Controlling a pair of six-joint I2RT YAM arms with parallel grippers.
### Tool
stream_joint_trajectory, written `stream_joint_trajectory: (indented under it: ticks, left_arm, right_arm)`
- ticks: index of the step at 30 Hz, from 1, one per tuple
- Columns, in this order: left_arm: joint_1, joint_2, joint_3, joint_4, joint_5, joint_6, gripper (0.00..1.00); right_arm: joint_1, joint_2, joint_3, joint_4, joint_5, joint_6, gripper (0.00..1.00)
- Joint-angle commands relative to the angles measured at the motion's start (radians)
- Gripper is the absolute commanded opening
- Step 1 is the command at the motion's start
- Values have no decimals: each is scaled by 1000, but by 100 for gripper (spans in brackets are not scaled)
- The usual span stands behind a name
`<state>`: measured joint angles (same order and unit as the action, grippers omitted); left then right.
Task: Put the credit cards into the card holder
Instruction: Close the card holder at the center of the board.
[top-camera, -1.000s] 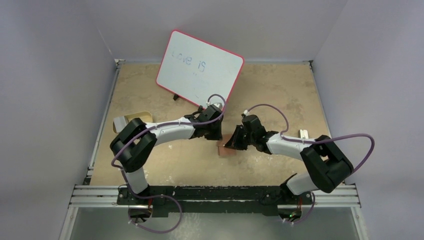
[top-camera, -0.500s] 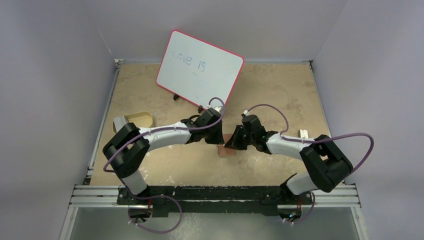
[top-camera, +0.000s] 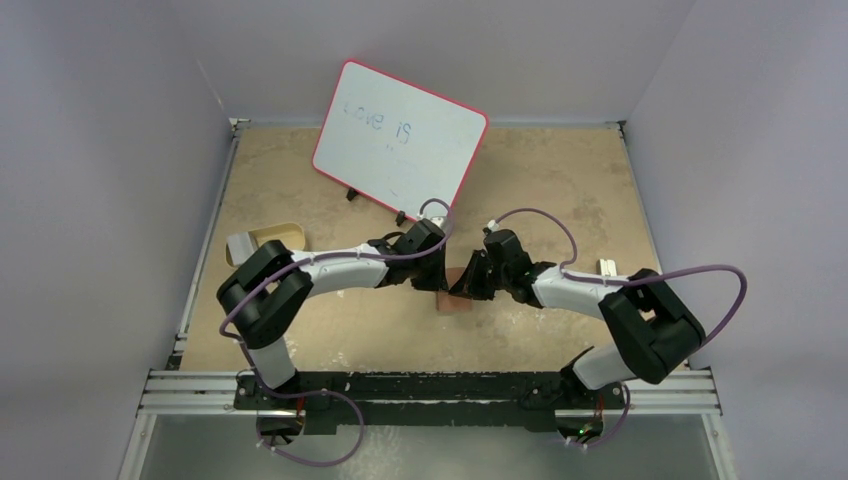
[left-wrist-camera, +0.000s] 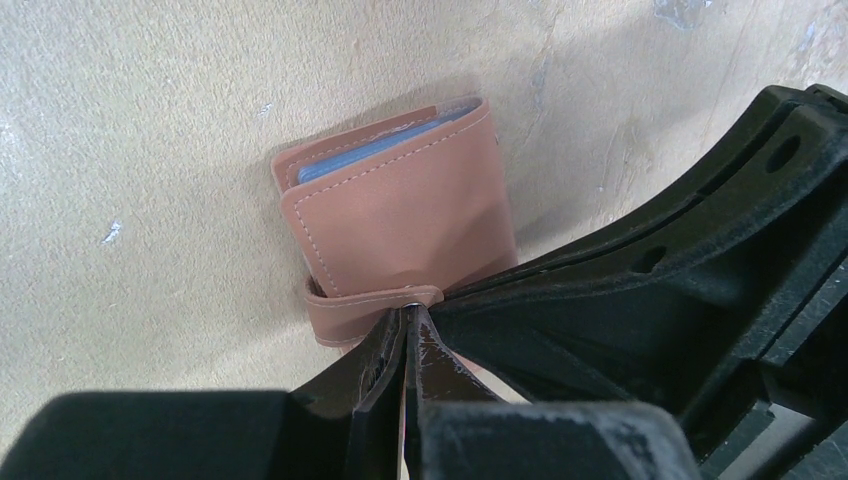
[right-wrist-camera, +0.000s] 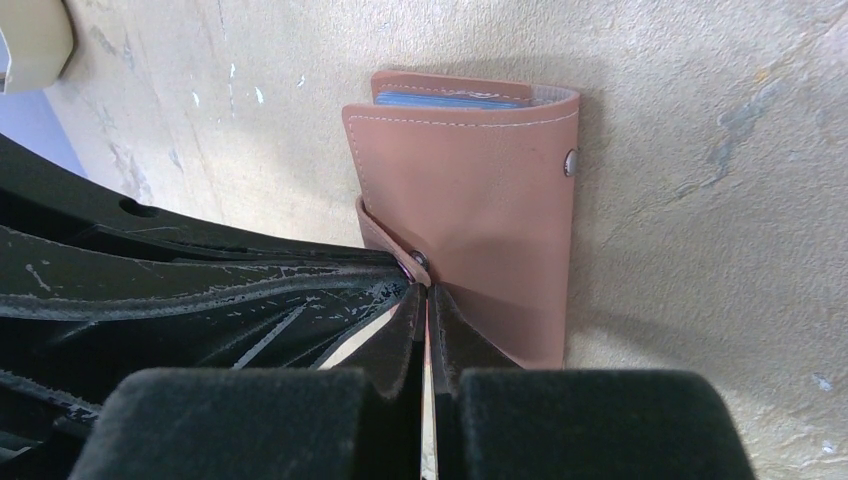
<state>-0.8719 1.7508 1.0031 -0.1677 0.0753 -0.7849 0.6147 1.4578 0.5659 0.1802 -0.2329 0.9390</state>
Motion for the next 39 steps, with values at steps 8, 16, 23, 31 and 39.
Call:
stream_joint_trajectory:
  ticks: [8,16,23,31,39]
  left_arm:
    - [-5,60,78,-88,-75,30,0]
    - [-11,85,96,-153,-114,45,0]
    - [-24,139,140,-203,-135,65,0]
    - [-27,194,197,-283,-164,78,0]
    - [-33,258,200,-304,-186,76,0]
  right_arm:
    - [0,24,-6,12,-7,-14,0]
    - [1,37,-4,20,-13,-17,0]
    - [2,50,-9,34,-18,-14,0]
    - [1,77,-10,88,-18,-8,0]
    - [1,70,-19,86,-40,-14,0]
